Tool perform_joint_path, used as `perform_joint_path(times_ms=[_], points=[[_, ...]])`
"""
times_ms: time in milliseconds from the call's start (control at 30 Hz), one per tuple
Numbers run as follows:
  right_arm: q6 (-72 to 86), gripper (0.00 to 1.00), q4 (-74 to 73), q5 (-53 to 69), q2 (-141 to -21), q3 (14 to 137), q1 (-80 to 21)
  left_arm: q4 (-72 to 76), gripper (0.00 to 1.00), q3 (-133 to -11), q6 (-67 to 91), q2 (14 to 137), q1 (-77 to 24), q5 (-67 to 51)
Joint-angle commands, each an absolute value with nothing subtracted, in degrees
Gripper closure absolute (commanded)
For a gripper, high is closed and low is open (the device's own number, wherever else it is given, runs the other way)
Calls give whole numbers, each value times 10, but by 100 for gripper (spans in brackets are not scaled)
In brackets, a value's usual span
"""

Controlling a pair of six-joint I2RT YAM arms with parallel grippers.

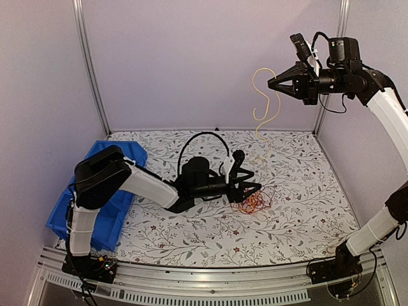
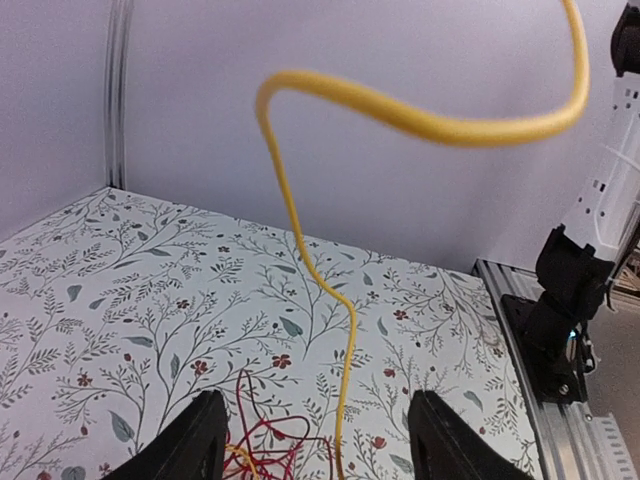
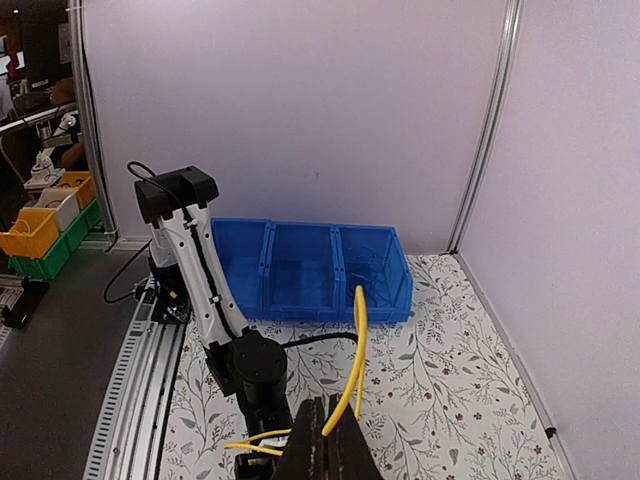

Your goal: Untangle the cables

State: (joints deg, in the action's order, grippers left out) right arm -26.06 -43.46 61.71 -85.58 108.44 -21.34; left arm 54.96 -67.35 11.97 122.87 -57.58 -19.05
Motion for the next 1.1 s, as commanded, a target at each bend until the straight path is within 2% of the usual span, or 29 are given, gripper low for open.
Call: perform_joint_path(times_ms=[0, 67, 133, 233, 300, 567, 900, 1067], points=[[-253, 100, -425, 610, -855, 1097, -212, 596, 38, -716, 136, 1269, -587, -283], [-254, 100, -425, 610, -855, 1095, -212, 593, 43, -731, 146, 1285, -589, -285], [-254, 100, -426, 610, -856, 1095, -211, 586, 52, -746, 161, 1300, -590, -272], [-256, 100, -425, 608, -857, 1100, -211, 560, 78, -764, 180, 1320, -589, -246], [-260, 100, -424, 606, -859, 1108, -207, 559, 100, -761, 192, 1326, -589, -236], [-186, 100, -367, 687, -891, 1247, -95, 534, 100, -707, 244, 1328, -581, -141], [-146, 100, -337, 700, -916, 1341, -48, 482, 100, -734, 265, 1362, -565, -171], [-72, 100, -258, 743, -930, 1395, 20, 451, 99, -759, 265, 1386, -564, -158]])
